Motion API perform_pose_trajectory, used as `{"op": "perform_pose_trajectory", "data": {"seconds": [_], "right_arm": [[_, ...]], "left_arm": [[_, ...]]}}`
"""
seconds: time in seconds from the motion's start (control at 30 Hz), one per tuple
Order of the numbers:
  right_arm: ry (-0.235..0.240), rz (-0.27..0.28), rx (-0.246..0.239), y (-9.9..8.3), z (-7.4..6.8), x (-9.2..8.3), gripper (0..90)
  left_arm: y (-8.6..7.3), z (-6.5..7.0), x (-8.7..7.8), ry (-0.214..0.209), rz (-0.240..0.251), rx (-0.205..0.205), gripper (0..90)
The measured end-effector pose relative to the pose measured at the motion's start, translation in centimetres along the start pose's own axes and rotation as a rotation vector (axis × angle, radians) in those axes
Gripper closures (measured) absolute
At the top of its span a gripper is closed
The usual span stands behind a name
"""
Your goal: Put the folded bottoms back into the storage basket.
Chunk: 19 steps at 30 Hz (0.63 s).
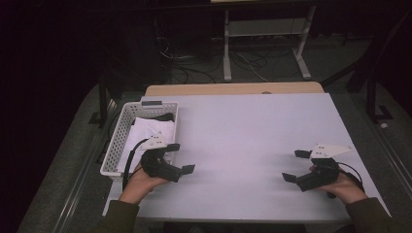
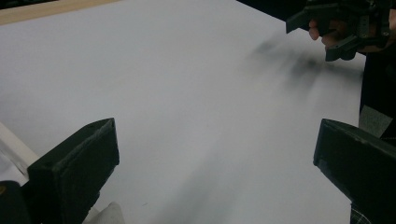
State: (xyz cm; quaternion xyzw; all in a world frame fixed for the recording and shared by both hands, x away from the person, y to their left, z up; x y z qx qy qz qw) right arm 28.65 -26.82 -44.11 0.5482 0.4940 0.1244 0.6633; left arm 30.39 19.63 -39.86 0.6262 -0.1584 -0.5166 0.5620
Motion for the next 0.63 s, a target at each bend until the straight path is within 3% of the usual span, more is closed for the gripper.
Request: {"op": "perform_pose_trajectory", "data": {"seconds": [0.63], "right_arm": [[-0.002,-0.01,-0.003,-0.03,-0.03,0.02,0.8]], "left_arm": [[0.0,-0.01,0.04,0.002,-0.003,-0.001,0.1]]}}
Point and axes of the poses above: each handheld gripper's, and its own axes: x roughly forward along the jaws, y roughly out of its top, z roughly to its right, the point moved 1 cm from there along x, roughly forward along the jaws, and after that the axes turned 1 degree about y, right-handed, at the moved point
